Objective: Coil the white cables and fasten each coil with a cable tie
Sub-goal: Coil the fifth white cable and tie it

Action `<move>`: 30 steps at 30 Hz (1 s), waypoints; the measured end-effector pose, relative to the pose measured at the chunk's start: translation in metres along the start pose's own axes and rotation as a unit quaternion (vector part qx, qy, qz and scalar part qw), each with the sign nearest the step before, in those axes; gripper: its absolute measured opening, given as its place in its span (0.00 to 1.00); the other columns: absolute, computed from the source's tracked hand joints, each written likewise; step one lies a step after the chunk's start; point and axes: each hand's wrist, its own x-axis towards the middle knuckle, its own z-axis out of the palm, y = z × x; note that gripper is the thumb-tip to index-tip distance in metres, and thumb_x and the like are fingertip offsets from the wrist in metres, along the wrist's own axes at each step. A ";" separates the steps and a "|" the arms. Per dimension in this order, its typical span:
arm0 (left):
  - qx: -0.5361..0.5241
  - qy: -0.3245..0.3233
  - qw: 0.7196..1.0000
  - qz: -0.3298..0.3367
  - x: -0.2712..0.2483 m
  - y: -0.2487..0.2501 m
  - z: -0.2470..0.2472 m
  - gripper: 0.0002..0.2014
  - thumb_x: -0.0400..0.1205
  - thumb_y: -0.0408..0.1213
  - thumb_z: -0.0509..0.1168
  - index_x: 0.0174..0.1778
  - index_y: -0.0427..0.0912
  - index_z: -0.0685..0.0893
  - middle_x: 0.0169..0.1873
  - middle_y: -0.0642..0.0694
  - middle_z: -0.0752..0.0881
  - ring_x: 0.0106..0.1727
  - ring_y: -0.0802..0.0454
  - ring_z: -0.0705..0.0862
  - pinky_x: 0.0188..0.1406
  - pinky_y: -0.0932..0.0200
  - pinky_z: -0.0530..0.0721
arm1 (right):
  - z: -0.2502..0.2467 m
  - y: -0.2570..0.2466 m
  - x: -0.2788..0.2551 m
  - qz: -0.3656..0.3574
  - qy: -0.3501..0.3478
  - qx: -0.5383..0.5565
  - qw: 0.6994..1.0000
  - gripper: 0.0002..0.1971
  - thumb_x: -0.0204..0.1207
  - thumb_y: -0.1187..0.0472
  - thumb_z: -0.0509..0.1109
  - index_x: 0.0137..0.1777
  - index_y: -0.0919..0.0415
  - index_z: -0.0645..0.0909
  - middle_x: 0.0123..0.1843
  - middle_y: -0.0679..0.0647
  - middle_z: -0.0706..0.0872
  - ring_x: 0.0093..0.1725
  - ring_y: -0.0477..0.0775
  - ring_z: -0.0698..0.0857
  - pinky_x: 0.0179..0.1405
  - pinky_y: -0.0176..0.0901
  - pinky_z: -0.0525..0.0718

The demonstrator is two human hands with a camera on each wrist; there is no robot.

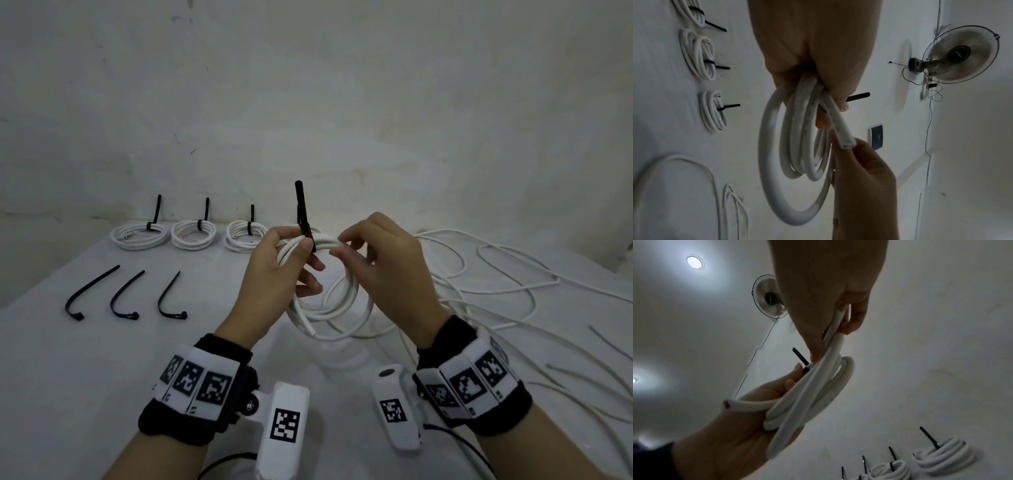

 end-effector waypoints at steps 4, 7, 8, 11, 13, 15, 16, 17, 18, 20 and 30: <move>0.020 -0.012 1.000 -0.004 -0.001 0.001 0.000 0.12 0.86 0.42 0.58 0.59 0.40 0.78 0.36 0.46 0.89 0.28 0.49 0.87 0.30 0.57 0.87 | 0.000 0.000 0.001 -0.107 0.043 -0.109 0.987 0.10 0.75 0.63 0.73 0.35 0.68 0.81 0.31 0.57 0.79 0.29 0.55 0.77 0.24 0.48 0.77; 0.049 -0.010 0.999 0.002 -0.002 0.000 0.003 0.12 0.87 0.42 0.56 0.56 0.41 0.81 0.33 0.45 0.89 0.27 0.47 0.88 0.27 0.58 0.84 | 0.001 -0.001 0.002 -0.122 0.064 -0.146 0.980 0.13 0.76 0.64 0.72 0.32 0.67 0.79 0.29 0.57 0.77 0.27 0.56 0.75 0.20 0.50 0.75; 0.049 -0.009 0.999 0.001 -0.002 -0.002 0.005 0.12 0.87 0.42 0.55 0.55 0.41 0.81 0.32 0.43 0.89 0.27 0.46 0.88 0.26 0.58 0.83 | 0.001 0.000 0.004 -0.110 0.075 -0.141 0.981 0.13 0.76 0.64 0.73 0.31 0.67 0.79 0.28 0.57 0.77 0.26 0.55 0.75 0.19 0.49 0.75; 0.036 -0.005 0.999 -0.007 -0.003 -0.004 0.006 0.14 0.86 0.45 0.55 0.52 0.40 0.81 0.31 0.41 0.89 0.28 0.46 0.89 0.25 0.57 0.85 | 0.001 0.004 0.009 -0.060 0.108 -0.091 0.988 0.13 0.74 0.65 0.74 0.31 0.67 0.78 0.28 0.57 0.78 0.25 0.55 0.75 0.20 0.48 0.75; 0.035 -0.008 0.999 -0.003 -0.003 -0.004 0.005 0.14 0.84 0.46 0.56 0.51 0.40 0.81 0.31 0.41 0.89 0.29 0.46 0.89 0.26 0.57 0.86 | 0.004 0.004 0.011 -0.036 0.118 -0.070 0.990 0.12 0.73 0.65 0.75 0.31 0.67 0.78 0.28 0.56 0.79 0.24 0.53 0.75 0.22 0.44 0.74; 0.035 -0.015 0.999 -0.006 -0.002 -0.005 0.005 0.14 0.85 0.45 0.56 0.51 0.38 0.80 0.31 0.42 0.89 0.30 0.47 0.90 0.27 0.56 0.87 | 0.008 0.003 0.012 -0.004 0.128 -0.048 0.991 0.12 0.71 0.65 0.76 0.30 0.66 0.78 0.27 0.55 0.80 0.25 0.50 0.76 0.24 0.39 0.73; 0.036 -0.018 0.999 -0.008 -0.002 -0.006 0.004 0.13 0.85 0.44 0.57 0.50 0.38 0.80 0.31 0.42 0.89 0.31 0.48 0.90 0.27 0.56 0.87 | 0.010 0.002 0.012 0.024 0.137 -0.028 0.990 0.12 0.70 0.65 0.77 0.30 0.66 0.79 0.27 0.54 0.81 0.25 0.49 0.77 0.26 0.36 0.73; 0.040 -0.020 0.999 -0.008 -0.002 -0.007 0.004 0.12 0.85 0.43 0.57 0.49 0.38 0.80 0.30 0.43 0.89 0.31 0.48 0.90 0.27 0.57 0.87 | 0.012 0.002 0.012 0.057 0.145 -0.005 0.988 0.11 0.70 0.64 0.77 0.30 0.65 0.79 0.27 0.53 0.82 0.26 0.46 0.77 0.27 0.33 0.74; 0.045 -0.018 0.999 -0.004 -0.001 -0.008 0.003 0.11 0.85 0.42 0.57 0.48 0.39 0.80 0.30 0.43 0.89 0.31 0.48 0.90 0.27 0.57 0.87 | 0.014 0.001 0.011 0.090 0.151 0.017 0.984 0.11 0.70 0.62 0.77 0.31 0.64 0.80 0.27 0.52 0.82 0.26 0.45 0.78 0.28 0.30 0.74; 0.056 -0.001 0.998 0.010 0.001 -0.010 0.000 0.10 0.85 0.42 0.57 0.47 0.40 0.79 0.29 0.43 0.88 0.31 0.48 0.89 0.25 0.58 0.85 | 0.018 -0.002 0.007 0.155 0.145 0.064 0.975 0.12 0.71 0.60 0.77 0.31 0.61 0.79 0.26 0.49 0.82 0.30 0.47 0.81 0.29 0.25 0.73; 0.051 0.047 0.996 0.052 0.004 -0.005 -0.007 0.12 0.86 0.42 0.57 0.39 0.41 0.77 0.18 0.52 0.76 0.21 0.54 0.80 0.25 0.57 0.85 | 0.005 -0.015 0.008 0.287 -0.013 0.267 0.920 0.09 0.73 0.64 0.76 0.41 0.68 0.79 0.34 0.59 0.84 0.22 0.54 0.86 0.23 0.45 0.87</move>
